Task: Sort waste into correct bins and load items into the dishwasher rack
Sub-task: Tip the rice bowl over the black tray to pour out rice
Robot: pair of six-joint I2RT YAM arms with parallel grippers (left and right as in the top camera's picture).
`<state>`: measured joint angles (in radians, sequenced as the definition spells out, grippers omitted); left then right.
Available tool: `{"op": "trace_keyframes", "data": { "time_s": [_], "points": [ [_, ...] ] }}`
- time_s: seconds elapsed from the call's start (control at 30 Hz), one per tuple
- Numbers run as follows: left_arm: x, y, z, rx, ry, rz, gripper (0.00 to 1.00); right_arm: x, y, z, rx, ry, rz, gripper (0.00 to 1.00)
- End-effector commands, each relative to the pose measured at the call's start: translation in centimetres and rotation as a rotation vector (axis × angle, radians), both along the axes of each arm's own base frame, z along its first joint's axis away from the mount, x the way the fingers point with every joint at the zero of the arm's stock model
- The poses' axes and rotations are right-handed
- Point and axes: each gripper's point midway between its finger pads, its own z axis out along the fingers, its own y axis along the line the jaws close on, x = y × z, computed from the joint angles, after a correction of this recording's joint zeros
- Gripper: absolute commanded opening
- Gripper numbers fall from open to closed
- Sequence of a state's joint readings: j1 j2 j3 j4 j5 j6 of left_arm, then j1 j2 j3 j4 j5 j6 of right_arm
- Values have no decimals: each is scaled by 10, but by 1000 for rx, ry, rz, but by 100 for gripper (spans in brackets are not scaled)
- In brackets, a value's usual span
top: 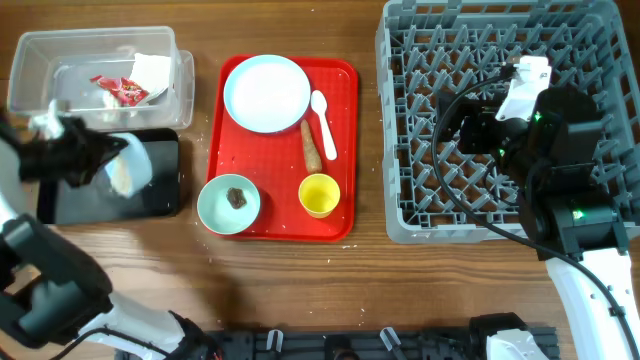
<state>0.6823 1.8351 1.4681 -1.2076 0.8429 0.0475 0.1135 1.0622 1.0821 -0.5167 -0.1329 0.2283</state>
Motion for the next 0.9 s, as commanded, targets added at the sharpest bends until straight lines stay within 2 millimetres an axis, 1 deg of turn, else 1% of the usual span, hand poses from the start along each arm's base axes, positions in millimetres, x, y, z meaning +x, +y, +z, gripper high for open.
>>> {"op": "trace_keyframes", "data": {
  "time_s": [0.0, 0.1, 0.13, 0.17, 0.2, 0.23, 0.27, 0.3, 0.33, 0.37, 0.4, 0.53, 0.57, 0.6, 0.63, 0.67, 0.7, 0.73, 0.77, 0.8, 0.83, 0.87],
  "points": [
    [0, 14, 40, -185, -243, 75, 4, 0, -1, 6, -21, -20, 2, 100],
    [-1, 32, 71, -312, -387, 151, 4, 0, -1, 6, -21, -20, 2, 100],
    [-3, 44, 81, -371, -413, 204, 4, 0, -1, 6, -21, -20, 2, 100],
    [-6, 55, 81, -388, -401, 249, 4, 0, -1, 6, -21, -20, 2, 100],
    [-6, 58, 81, -392, -398, 261, 4, 0, -1, 6, -22, -20, 2, 100],
    [-5, 59, 86, -410, -417, 261, 4, -1, -1, 6, -22, -19, 2, 100],
    [-4, 59, 88, -446, -403, 278, 4, 0, -1, 6, -21, -20, 2, 100],
    [-4, 60, 90, -511, -352, 315, 4, -1, -1, 6, -21, -18, 2, 100],
    [-4, 59, 95, -557, -348, 325, 4, -1, -1, 4, -22, -12, 2, 100],
    [-3, 58, 108, -614, -398, 311, 4, -2, -1, 3, -23, -5, 2, 100],
    [-4, 58, 109, -621, -404, 310, 4, -2, -1, 3, -23, -5, 2, 100],
    [-5, 56, 108, -641, -371, 326, 4, -2, -1, 3, -23, -5, 2, 100],
    [-5, 57, 92, -595, -287, 354, 4, -2, -1, 3, -23, -5, 2, 100],
    [-8, 56, 80, -579, -208, 384, 4, -3, -1, 2, -24, 0, 2, 100],
    [-9, 56, 78, -568, -200, 383, 4, -3, -1, 1, -24, 2, 2, 100],
    [-12, 63, 54, -445, -121, 404, 4, -3, -1, 2, -24, 1, 2, 100],
    [-13, 58, 50, -430, -94, 394, 4, -3, -1, 1, -24, 2, 2, 100],
    [-8, 45, 62, -474, -145, 346, 4, -3, -1, 1, -24, 2, 2, 100],
    [-1, 24, 70, -438, -177, 265, 4, -3, -1, 1, -24, 2, 2, 100],
    [11, -10, 88, -360, -244, 141, 4, -3, -1, 1, -24, 3, 2, 100],
    [18, -46, 87, -208, -223, 32, 4, -3, -1, 1, -24, 3, 3, 100],
    [24, -88, 71, 4, -152, -79, 4, -3, -1, 1, -24, 3, 3, 100]
  ]
}}
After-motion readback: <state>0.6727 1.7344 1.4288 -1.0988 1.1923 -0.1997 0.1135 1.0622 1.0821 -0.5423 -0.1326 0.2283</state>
